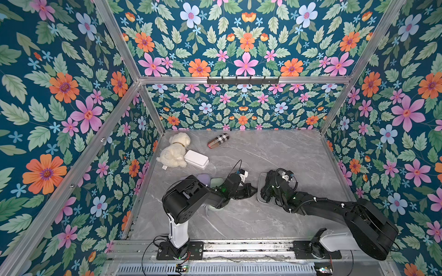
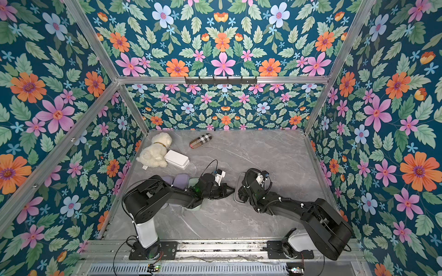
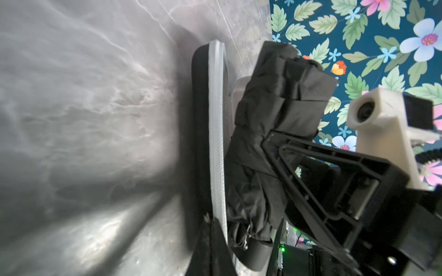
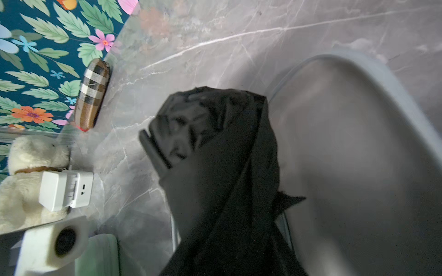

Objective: Put umbrellas into zippered umbrella sleeves
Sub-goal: Place the umbrella in the umbrella sleeve.

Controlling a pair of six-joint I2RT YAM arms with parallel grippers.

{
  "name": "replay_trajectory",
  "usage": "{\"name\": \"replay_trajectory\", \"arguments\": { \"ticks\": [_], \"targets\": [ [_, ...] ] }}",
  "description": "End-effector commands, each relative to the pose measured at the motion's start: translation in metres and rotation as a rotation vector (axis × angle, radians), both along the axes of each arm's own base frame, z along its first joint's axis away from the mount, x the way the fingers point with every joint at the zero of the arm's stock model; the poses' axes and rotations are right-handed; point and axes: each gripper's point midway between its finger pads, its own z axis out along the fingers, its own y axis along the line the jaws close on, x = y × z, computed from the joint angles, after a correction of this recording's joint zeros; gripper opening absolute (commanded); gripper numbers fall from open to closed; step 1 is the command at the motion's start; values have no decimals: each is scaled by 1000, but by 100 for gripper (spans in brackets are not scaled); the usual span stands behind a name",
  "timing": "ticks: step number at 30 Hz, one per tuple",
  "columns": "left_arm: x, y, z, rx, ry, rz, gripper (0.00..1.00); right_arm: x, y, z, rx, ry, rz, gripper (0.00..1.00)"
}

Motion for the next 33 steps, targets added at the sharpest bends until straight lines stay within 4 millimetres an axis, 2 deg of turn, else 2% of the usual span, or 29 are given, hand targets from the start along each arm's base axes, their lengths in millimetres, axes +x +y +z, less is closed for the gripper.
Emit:
{"name": "replay_trajectory", "arguments": {
  "ticks": [1,3,6,8,11,18,23,26,30,33],
  "targets": [
    [2,-7,9,-42,-18,-7,5,-11,3,-13,-36,100,37,0],
    [2,-8,9,-47,-15,-14,4,-12,8,-22,-51,151,56,3],
    [1,-9,9,-50,-13,-16,4,-16,13,-36,-50,221,62,17],
    [1,-8,11,-51,-17,-15,4,-17,17,-37,-47,244,69,29],
    [0,-4,12,-42,-23,-13,5,-16,22,-26,-56,254,107,47],
    [5,2,14,-43,-29,-2,9,-19,13,5,-57,267,163,76],
    [4,2,13,-46,-25,-9,11,-9,-1,26,-80,247,146,76],
    [4,3,13,-46,-23,-10,12,3,3,31,-73,219,146,74],
    [4,3,14,-46,-28,-10,13,12,15,21,-41,228,155,70],
    [4,3,12,-45,-25,-10,13,11,19,0,-39,277,150,64]
  ]
}}
